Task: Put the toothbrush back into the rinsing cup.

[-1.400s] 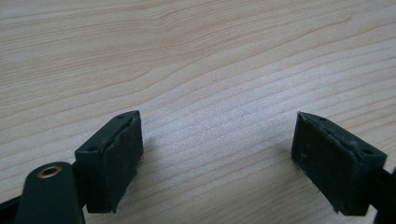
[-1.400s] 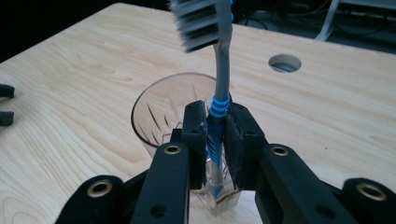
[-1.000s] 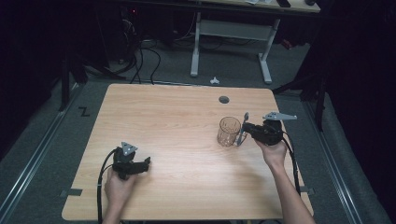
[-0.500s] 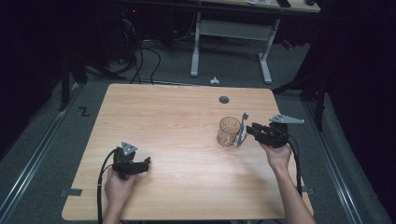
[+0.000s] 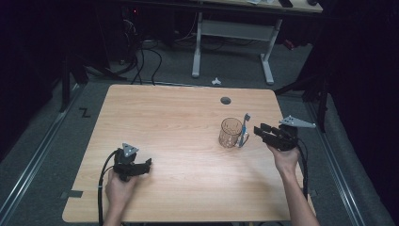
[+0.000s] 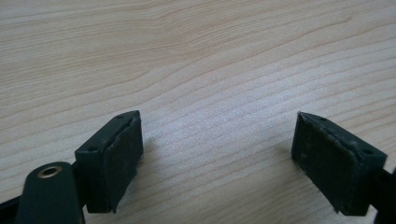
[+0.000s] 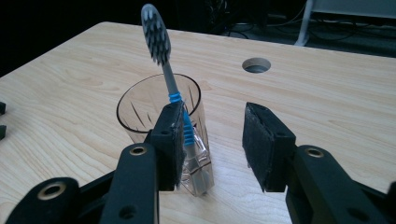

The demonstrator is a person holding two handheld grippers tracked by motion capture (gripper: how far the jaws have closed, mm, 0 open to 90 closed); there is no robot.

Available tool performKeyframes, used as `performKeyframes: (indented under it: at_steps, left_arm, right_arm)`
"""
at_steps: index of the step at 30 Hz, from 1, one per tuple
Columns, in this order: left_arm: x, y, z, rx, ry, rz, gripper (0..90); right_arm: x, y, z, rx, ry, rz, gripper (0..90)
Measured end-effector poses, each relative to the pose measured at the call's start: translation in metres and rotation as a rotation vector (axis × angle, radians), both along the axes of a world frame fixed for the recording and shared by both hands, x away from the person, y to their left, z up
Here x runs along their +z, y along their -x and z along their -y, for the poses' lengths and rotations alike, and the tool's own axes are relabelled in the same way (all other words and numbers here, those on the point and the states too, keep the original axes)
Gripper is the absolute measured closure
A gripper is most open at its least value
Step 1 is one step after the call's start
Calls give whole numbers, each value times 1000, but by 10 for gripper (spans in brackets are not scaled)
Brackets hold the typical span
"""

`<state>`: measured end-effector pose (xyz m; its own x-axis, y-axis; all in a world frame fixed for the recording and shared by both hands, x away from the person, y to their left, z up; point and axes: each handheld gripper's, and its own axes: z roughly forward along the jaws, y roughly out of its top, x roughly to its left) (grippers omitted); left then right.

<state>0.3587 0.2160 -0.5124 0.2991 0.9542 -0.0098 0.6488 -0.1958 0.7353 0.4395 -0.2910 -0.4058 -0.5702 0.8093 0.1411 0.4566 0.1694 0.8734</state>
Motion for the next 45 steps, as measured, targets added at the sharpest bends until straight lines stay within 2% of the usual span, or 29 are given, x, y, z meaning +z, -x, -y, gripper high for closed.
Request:
performKeyframes:
  at_steps: [5,22,30,45]
  left_arm:
    - [0,0,0,0,0,0,172]
    - [0,0,0,0,0,0,172]
    - [0,0,0,0,1,0,172]
    - [0,0,0,1,1,1,172]
  right_arm:
    - [-3,4,4,-16,6,2,583]
    - [-9,15,17,-39,-34,3,580]
    - [-10,19,18,-41,-19,6,574]
    - [-12,31,26,-54,-21,20,566]
